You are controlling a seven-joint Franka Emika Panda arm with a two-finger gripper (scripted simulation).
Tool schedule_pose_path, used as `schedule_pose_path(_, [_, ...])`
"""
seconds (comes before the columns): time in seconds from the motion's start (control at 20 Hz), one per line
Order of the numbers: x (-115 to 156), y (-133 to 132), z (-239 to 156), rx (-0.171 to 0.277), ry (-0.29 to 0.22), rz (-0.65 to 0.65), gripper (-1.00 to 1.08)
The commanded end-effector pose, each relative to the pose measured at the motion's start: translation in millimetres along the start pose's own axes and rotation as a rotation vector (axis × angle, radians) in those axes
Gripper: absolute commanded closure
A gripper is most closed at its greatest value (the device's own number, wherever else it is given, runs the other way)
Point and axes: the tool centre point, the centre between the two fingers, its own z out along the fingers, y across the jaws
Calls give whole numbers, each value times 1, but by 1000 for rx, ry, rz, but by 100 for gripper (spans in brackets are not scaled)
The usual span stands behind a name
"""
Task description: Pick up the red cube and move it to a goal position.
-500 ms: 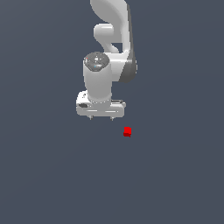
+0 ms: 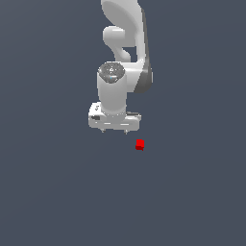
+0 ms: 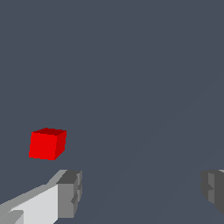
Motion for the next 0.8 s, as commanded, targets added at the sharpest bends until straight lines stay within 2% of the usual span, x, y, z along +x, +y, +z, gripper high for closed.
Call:
schedule_pose_path(0.0, [-2, -11, 11, 3, 1, 10, -92])
schedule_pose_path(0.75, [-10, -109, 110, 25, 23, 115, -92])
